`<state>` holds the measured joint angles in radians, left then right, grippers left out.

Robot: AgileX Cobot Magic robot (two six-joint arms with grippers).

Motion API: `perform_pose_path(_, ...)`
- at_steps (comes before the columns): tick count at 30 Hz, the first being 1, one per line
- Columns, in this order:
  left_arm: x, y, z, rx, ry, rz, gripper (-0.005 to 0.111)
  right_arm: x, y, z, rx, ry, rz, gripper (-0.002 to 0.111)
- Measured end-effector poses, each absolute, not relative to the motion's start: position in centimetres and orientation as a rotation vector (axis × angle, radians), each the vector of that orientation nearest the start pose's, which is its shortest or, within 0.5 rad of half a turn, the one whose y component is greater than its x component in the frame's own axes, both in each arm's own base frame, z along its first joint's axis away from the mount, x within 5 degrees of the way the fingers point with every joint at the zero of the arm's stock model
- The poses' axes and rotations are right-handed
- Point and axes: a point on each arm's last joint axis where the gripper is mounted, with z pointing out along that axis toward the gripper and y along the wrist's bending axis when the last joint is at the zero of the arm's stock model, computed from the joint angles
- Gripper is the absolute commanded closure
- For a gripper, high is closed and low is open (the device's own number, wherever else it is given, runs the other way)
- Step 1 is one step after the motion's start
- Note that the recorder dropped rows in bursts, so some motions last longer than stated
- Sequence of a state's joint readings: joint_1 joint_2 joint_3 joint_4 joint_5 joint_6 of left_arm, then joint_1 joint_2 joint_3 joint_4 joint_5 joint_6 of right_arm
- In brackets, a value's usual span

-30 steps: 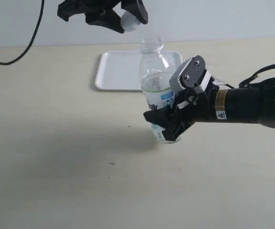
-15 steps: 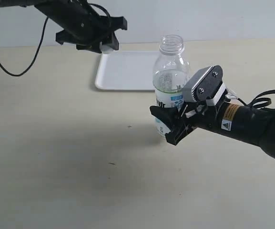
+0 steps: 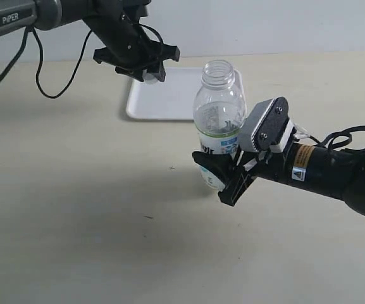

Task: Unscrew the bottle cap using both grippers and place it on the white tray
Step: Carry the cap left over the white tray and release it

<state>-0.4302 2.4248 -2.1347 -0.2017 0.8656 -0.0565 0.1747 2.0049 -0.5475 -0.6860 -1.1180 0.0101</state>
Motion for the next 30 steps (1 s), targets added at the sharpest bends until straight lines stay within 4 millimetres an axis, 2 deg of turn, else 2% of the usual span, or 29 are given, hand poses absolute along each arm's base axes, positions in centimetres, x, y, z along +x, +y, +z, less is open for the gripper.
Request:
perform_pose_path(6,49.0,-24.0,15.7,0.391,2.652,-0.404,0.107,28.1,10.3,9.5,-0.860,1.687,0.479,0.108)
perform_pose_path(11,49.2,-24.4,14.3,0.476,2.651,-0.376,0.107,28.1,10.3,9.5,-0.869,1.684,0.483,0.108)
perform_pose_path(18,49.3,-24.5,12.1,0.512,2.675,-0.358,0.107,28.0,10.4,9.5,-0.886,1.679,0.491,0.108)
perform_pose_path(24,49.2,-24.8,12.0,0.598,2.653,-0.343,0.106,28.0,10.4,9.5,-0.886,1.679,0.491,0.108)
perform_pose_path(27,49.1,-25.0,12.0,0.640,2.639,-0.333,0.097,28.0,10.4,9.5,-0.886,1.679,0.491,0.108)
perform_pose_path(30,48.9,-25.2,12.0,0.679,2.632,-0.330,0.077,28.0,10.4,9.5,-0.886,1.679,0.491,0.108)
